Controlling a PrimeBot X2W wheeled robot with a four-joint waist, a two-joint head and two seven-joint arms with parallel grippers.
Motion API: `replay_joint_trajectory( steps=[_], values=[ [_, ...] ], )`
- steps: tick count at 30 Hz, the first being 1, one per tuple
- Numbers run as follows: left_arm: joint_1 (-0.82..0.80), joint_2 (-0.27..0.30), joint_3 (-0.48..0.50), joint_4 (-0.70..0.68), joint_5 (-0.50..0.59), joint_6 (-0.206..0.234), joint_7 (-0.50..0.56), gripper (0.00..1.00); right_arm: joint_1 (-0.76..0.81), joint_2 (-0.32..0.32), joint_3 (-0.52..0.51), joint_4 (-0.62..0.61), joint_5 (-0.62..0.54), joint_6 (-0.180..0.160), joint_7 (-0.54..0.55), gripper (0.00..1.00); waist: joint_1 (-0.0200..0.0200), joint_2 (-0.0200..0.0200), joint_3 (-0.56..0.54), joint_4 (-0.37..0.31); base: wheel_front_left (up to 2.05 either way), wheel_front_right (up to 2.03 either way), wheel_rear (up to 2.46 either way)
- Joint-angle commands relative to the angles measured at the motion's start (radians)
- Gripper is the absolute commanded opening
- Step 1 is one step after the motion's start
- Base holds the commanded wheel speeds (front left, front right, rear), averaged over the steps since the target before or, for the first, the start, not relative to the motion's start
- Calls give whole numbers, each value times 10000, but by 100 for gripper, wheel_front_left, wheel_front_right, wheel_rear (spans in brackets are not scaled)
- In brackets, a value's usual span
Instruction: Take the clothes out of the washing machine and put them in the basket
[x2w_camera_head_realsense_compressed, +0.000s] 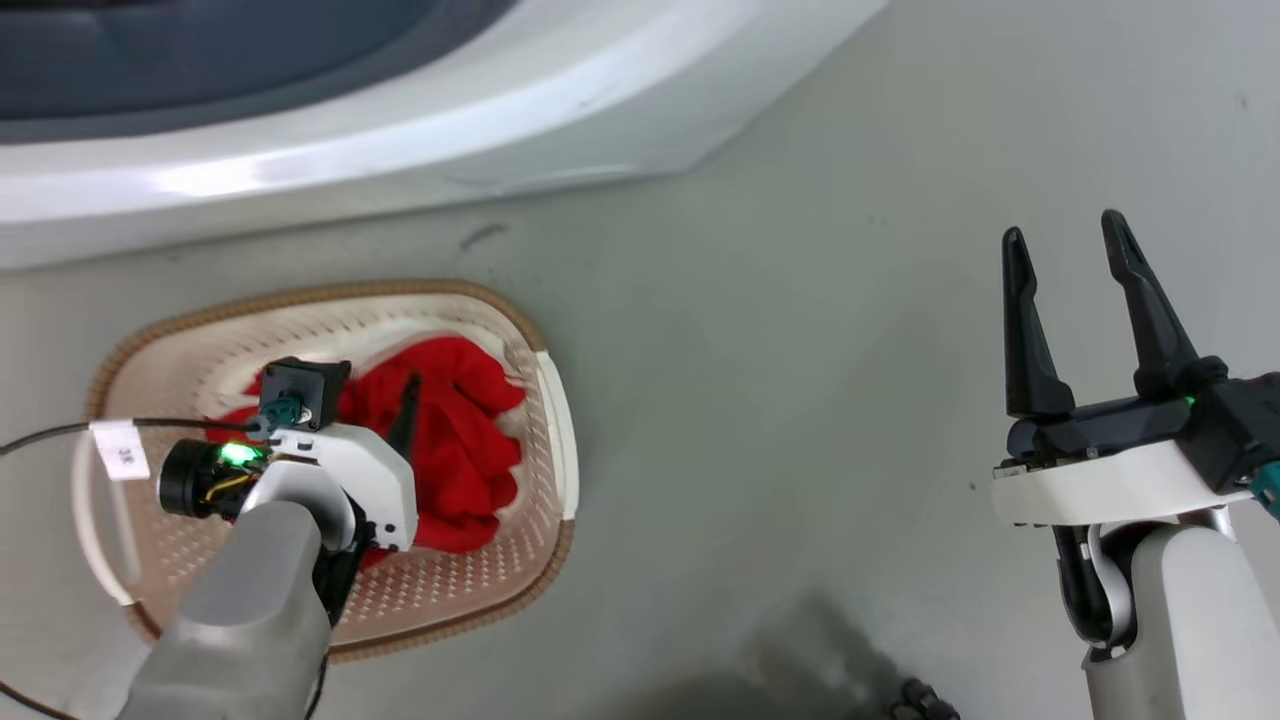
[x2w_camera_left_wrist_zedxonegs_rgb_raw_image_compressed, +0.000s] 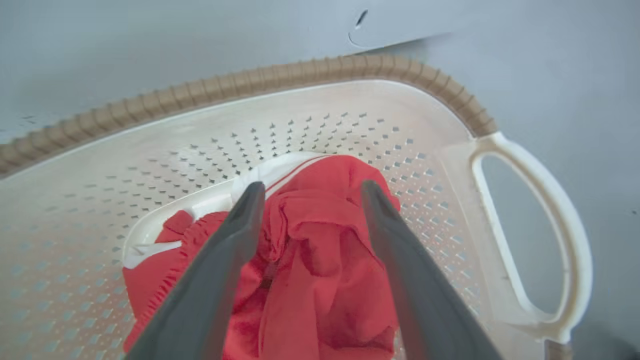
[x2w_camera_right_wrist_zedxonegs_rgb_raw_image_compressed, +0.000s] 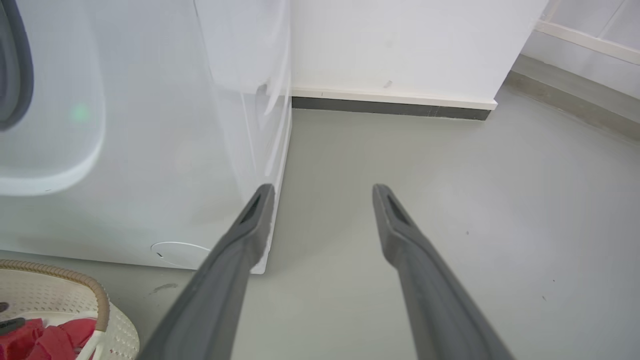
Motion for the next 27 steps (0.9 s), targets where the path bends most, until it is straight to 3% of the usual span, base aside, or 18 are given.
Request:
replay_joint_trajectory(
  steps=[1,15,22,27],
  values=[
    [255,-55,116,-162,-19,1,-25,100,67,-7,-48,57,-82,-9,-23,100,0,-1,-904,465,0,0,0],
    [2655,-152,2266,-3946,949,-209,-25,100,1056,-9,-585,633,-677,-11,-23,100,0,-1,-4099,1855,0,0,0],
    [4098,-507,3508,-6044,1686,-56,-26,100,1602,-6,-841,656,-763,-9,-23,100,0,-1,-5199,2313,0,0,0],
    [5781,-1057,4510,-8000,2511,111,-26,100,2428,-4,-946,787,-739,-9,-22,100,0,-1,-6238,2596,0,0,0]
  ],
)
